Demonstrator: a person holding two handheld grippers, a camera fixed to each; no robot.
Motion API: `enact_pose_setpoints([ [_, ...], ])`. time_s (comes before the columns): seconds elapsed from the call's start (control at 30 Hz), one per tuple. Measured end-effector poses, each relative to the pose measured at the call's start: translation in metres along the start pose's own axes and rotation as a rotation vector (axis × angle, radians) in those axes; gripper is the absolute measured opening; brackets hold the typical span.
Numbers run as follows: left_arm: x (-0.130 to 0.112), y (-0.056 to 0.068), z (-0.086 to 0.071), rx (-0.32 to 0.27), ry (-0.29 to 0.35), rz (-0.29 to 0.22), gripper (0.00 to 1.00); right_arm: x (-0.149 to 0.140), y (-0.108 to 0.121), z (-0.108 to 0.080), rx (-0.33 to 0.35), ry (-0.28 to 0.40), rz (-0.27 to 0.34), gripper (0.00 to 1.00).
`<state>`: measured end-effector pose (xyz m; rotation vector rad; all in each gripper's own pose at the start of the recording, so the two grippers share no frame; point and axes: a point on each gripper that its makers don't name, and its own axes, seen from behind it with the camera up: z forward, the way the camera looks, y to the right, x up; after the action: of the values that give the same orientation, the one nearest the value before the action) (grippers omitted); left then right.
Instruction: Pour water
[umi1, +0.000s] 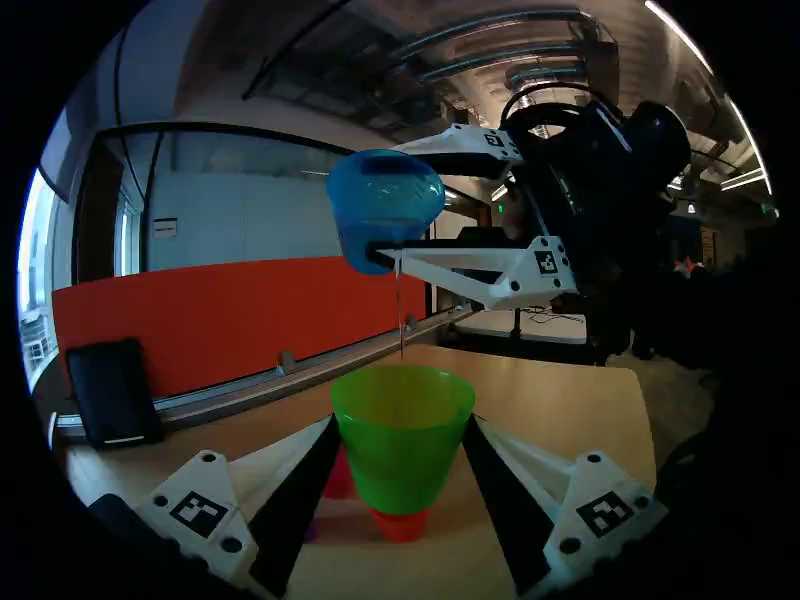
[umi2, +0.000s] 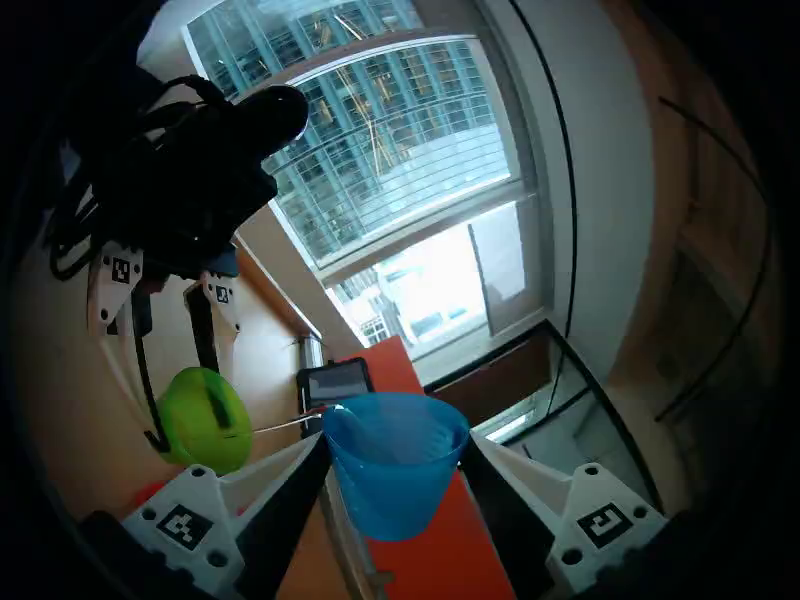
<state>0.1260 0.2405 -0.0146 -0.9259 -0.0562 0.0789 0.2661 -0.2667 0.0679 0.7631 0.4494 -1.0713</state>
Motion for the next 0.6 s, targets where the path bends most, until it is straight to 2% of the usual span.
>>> enact_pose_setpoints([
  [0.6, 0.003, 0.006, -0.002, -0.011, 0.002, 0.006, 0.85, 0.008, 0.018, 0.000, -0.032, 0.006, -0.115, 0.90],
])
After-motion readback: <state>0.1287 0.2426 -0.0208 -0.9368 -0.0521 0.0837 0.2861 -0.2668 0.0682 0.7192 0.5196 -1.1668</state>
